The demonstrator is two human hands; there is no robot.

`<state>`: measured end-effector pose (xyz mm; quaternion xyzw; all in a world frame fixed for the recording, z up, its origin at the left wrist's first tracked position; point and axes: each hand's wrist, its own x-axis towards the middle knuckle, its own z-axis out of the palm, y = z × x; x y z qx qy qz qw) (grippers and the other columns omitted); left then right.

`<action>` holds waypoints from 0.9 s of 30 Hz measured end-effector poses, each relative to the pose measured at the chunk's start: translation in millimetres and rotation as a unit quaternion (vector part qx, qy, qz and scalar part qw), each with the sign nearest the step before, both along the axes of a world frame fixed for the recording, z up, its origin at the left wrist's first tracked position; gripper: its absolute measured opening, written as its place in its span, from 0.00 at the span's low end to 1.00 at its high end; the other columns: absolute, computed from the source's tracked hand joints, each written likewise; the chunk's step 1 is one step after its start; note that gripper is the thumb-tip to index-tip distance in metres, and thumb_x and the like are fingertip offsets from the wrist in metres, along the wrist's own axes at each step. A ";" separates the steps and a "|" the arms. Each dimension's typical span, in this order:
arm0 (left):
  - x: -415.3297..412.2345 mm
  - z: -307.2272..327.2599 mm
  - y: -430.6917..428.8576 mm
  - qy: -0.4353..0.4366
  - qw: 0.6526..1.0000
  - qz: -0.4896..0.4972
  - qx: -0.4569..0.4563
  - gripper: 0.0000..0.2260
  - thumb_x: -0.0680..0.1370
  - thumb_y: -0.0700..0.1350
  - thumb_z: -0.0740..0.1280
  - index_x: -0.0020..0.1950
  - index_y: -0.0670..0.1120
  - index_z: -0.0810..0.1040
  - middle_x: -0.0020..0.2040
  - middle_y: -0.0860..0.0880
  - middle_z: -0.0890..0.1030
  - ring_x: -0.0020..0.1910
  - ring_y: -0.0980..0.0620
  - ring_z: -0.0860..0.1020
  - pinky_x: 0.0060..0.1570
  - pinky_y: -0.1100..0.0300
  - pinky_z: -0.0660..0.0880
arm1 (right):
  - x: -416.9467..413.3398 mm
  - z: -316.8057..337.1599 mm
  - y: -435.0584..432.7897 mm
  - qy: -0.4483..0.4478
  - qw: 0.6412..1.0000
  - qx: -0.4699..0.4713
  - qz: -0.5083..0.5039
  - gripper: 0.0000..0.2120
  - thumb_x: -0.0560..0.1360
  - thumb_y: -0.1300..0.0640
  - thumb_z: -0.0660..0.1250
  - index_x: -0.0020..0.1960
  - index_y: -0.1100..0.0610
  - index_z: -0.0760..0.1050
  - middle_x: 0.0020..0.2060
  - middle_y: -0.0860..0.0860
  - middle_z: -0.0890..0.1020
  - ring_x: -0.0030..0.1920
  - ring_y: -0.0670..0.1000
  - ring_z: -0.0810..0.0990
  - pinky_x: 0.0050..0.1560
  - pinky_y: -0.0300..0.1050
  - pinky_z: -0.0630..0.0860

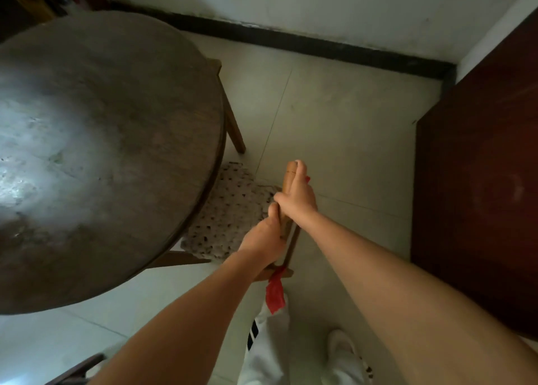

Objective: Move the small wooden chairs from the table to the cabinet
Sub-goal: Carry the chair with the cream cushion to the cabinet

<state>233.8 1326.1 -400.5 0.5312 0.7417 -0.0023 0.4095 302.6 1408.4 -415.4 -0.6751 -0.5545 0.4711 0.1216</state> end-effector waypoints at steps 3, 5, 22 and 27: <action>61.5 7.4 -0.4 -0.006 1.000 -0.017 0.004 0.33 0.72 0.36 0.60 0.74 0.48 0.49 0.52 0.43 0.80 0.48 0.42 0.80 0.38 0.51 0.72 | 64.0 12.7 0.0 -0.022 1.000 -0.016 -0.005 0.42 0.69 0.59 0.68 0.74 0.45 0.47 0.62 0.60 0.73 0.57 0.63 0.75 0.53 0.56 0.76; 106.7 10.0 -4.4 -0.007 0.999 -0.033 0.014 0.33 0.72 0.38 0.61 0.74 0.48 0.48 0.51 0.44 0.80 0.47 0.43 0.80 0.36 0.53 0.70 | 111.2 20.4 -3.5 -0.021 0.999 -0.023 -0.015 0.43 0.69 0.59 0.69 0.75 0.45 0.46 0.64 0.61 0.72 0.57 0.63 0.75 0.53 0.55 0.76; 392.8 -12.9 -18.7 -0.053 0.995 -0.041 0.072 0.28 0.71 0.36 0.64 0.68 0.44 0.56 0.54 0.39 0.78 0.51 0.38 0.79 0.45 0.46 0.76 | 398.5 1.5 -17.6 0.047 0.998 -0.019 -0.043 0.43 0.72 0.65 0.69 0.76 0.45 0.47 0.67 0.58 0.69 0.55 0.55 0.75 0.41 0.49 0.76; 421.2 -26.6 -20.8 -0.131 0.991 0.015 0.023 0.30 0.72 0.47 0.69 0.70 0.46 0.58 0.59 0.43 0.77 0.56 0.42 0.77 0.46 0.52 0.72 | 417.7 -8.3 -12.1 -0.058 0.997 -0.032 -0.027 0.41 0.74 0.67 0.65 0.76 0.58 0.41 0.70 0.61 0.64 0.65 0.58 0.70 0.57 0.48 0.72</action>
